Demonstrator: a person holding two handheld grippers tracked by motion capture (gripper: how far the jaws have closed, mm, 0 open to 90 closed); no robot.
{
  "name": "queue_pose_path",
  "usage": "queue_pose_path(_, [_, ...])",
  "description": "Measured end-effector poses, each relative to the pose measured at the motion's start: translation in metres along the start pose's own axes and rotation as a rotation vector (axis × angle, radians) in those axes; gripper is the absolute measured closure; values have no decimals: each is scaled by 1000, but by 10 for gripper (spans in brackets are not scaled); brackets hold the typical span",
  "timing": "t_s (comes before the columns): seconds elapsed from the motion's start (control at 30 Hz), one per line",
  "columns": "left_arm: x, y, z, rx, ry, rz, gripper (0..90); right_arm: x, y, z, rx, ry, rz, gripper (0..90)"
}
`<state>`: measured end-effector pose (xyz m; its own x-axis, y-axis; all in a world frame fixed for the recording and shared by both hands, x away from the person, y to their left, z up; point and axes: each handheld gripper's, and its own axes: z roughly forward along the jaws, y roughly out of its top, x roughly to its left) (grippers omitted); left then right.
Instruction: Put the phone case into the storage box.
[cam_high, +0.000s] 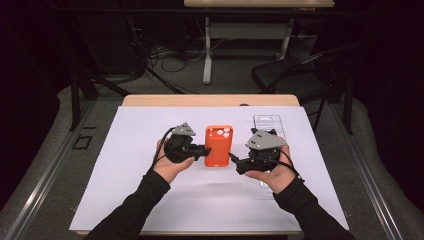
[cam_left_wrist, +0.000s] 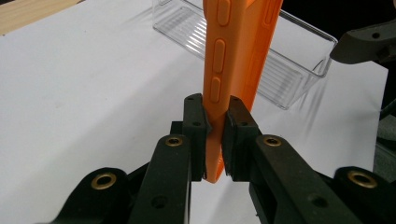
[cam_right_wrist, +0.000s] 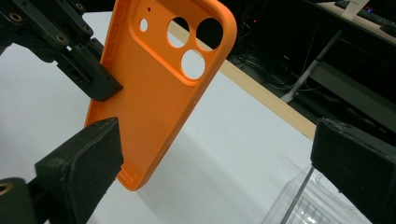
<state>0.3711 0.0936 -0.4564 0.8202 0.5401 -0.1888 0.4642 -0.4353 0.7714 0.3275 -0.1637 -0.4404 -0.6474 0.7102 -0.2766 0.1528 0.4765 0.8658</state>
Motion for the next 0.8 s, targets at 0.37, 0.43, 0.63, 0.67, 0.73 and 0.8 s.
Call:
queue_pose_path(0.37, [-5,-1,5,15,27,1,816,0,7,4,-2,-19,-116,149])
queue_pose_path(0.43, [-5,0,6,16,30,2,815,1,9,4,-3,-29,-146,159])
queue_pose_path(0.63, [-7,0,8,26,37,4,816,3,16,2,-31,-61,-214,288])
queue_pose_path(0.67, [-8,0,8,27,40,5,816,3,17,2,-35,-66,-222,302])
queue_pose_path(0.73, [-8,0,9,28,46,5,816,4,19,2,-36,-74,-234,335])
queue_pose_path(0.8, [-9,0,10,33,49,8,816,3,21,1,-38,-74,-234,369])
